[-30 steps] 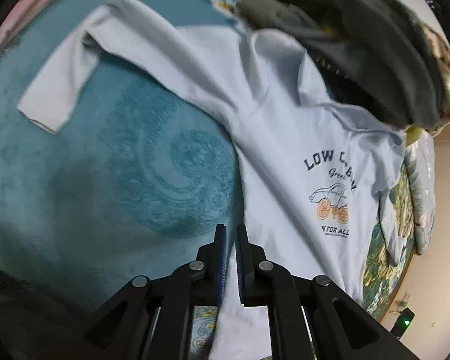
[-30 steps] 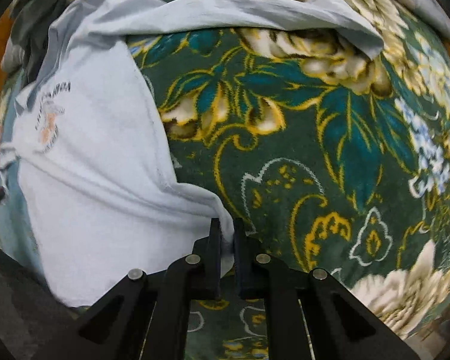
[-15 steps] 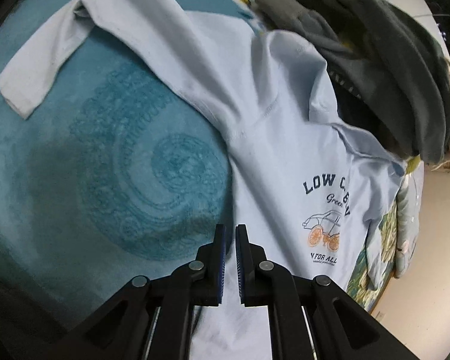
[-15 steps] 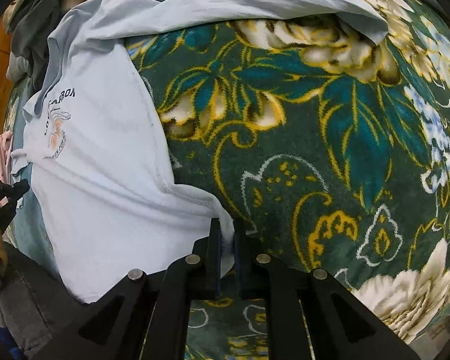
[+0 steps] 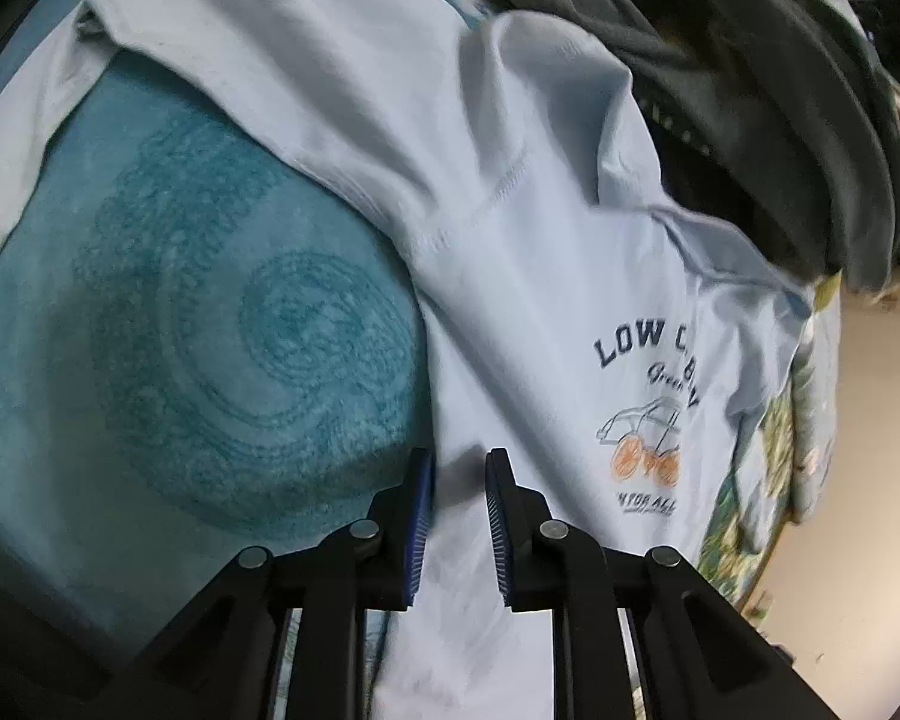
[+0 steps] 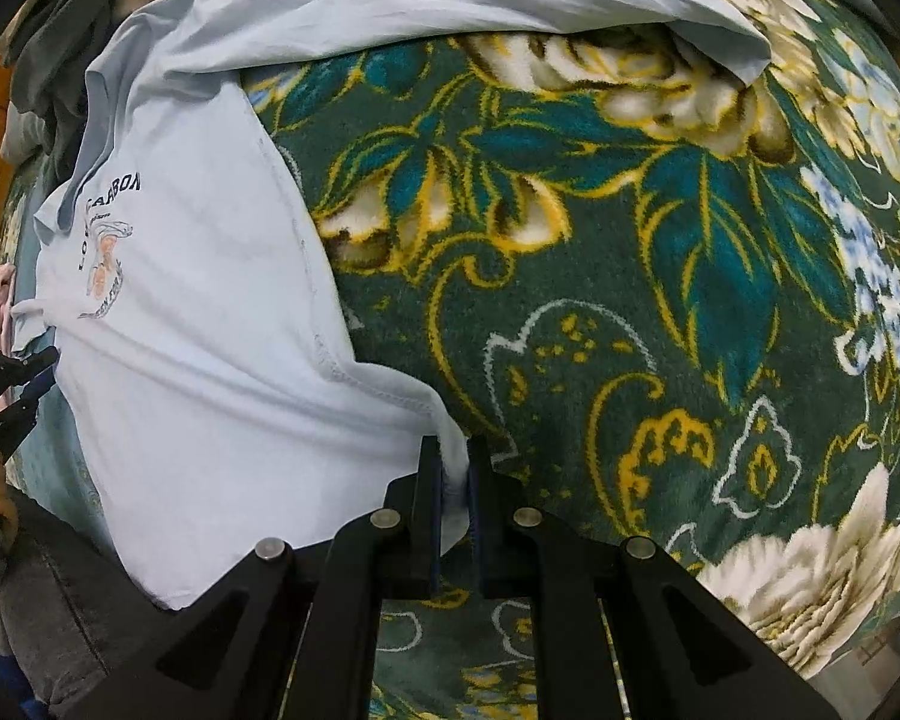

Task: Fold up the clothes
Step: 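Hold the hem with the right gripper and smooth the shirt flat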

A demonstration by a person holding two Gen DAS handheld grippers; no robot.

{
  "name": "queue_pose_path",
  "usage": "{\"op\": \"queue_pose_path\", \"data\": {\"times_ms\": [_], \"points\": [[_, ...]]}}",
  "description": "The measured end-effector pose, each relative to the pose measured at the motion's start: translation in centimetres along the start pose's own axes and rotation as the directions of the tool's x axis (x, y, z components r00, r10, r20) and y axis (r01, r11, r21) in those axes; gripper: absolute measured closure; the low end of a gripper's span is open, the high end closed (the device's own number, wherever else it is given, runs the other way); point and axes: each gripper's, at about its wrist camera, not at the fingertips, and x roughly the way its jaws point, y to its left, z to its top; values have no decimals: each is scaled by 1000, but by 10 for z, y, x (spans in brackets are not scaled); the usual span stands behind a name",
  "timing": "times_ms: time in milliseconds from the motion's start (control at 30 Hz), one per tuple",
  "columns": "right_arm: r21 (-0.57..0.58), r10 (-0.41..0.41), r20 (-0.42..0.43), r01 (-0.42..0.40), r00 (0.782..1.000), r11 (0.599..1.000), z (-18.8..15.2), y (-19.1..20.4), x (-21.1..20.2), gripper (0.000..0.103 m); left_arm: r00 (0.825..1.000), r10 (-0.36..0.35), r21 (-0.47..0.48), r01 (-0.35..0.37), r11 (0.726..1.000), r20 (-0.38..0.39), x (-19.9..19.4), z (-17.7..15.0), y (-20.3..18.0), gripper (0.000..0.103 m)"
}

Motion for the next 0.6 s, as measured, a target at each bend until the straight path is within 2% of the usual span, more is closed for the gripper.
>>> {"op": "queue_pose_path", "data": {"times_ms": [33,67,133,200,300,367,400,467,533,600], "points": [[-1,-3,-2,3,1000,1000,0,1,1,95,1000,12,16,-12,1000,5,-1,0,-2,92],[-1,-6,-1,6,1000,1000,0,2,1,95,1000,24,31,-24,999,9,-2,0,-4,94],[-3,-17,0,17,1000,1000,-1,4,0,95,999,43,55,-44,998,12,-4,-2,-8,97],[-27,-48,-4,48,999,999,-3,9,1,95,995,102,95,-102,990,6,-6,-5,-13,99],[-84,-112,-11,111,994,990,-8,21,0,96,966,256,166,-258,952,35,-12,-13,-26,99],[-81,-129,-24,127,991,989,-11,16,-1,96,933,357,230,-356,906,41,-16,-25,-40,99],[-79,-138,-30,135,990,988,-13,13,-1,96,925,379,253,-375,892,35,-19,-31,-44,99],[-76,-155,-43,151,987,986,-16,8,-1,96,928,373,301,-362,882,22,-31,-45,-53,99],[-73,-172,-56,167,984,983,-20,3,-1,96,943,332,360,-308,881,-6,-44,-58,-58,99],[-71,-188,-69,184,980,980,-23,-2,-2,96,948,316,394,-281,875,-26,-50,-68,-58,99]]}}
